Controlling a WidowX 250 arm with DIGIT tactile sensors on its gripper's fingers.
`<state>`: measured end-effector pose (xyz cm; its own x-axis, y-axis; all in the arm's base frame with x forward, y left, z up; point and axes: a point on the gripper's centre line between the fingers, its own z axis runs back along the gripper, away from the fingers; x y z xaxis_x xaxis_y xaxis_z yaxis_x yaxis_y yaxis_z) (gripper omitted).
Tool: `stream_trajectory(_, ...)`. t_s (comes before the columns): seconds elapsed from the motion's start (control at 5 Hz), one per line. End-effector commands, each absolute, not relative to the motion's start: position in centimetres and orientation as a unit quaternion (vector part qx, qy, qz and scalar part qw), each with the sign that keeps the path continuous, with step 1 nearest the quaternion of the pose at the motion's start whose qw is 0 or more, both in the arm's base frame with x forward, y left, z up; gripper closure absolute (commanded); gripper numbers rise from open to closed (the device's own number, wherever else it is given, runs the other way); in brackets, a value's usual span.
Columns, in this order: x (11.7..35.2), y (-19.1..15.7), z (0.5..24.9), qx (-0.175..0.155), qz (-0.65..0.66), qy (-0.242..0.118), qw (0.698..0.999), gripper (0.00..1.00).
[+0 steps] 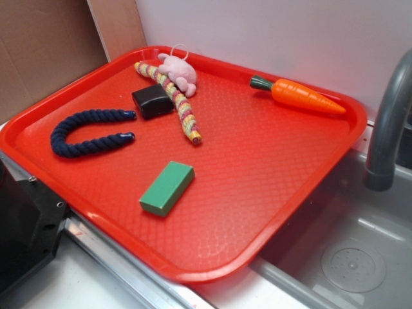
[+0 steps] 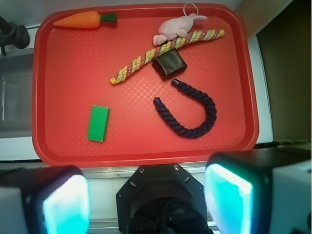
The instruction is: Grab the green block.
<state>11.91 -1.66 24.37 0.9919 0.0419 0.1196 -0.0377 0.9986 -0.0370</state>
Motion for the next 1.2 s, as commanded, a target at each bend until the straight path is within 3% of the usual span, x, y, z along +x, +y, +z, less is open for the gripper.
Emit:
stream_trajectory(0.0, 11.9, -1.7, 24.4, -0.017, 0.02, -0.06, 0.998, 0.0)
stream_trajectory(0.4, 14.7, -5.3, 19.4, -0.023, 0.01, -0.072, 0.997, 0.0)
stream_trajectory(0.6, 15.8, -6.8, 16.8, -0.057, 0.027, -0.077, 0.995, 0.0)
stream_trajectory(0.8, 15.3, -8.1, 14.2, -0.051, 0.017, -0.046, 0.997, 0.0)
stream_trajectory(1.0, 15.7, -8.9, 10.9, -0.062, 0.031, -0.046, 0.997, 0.0)
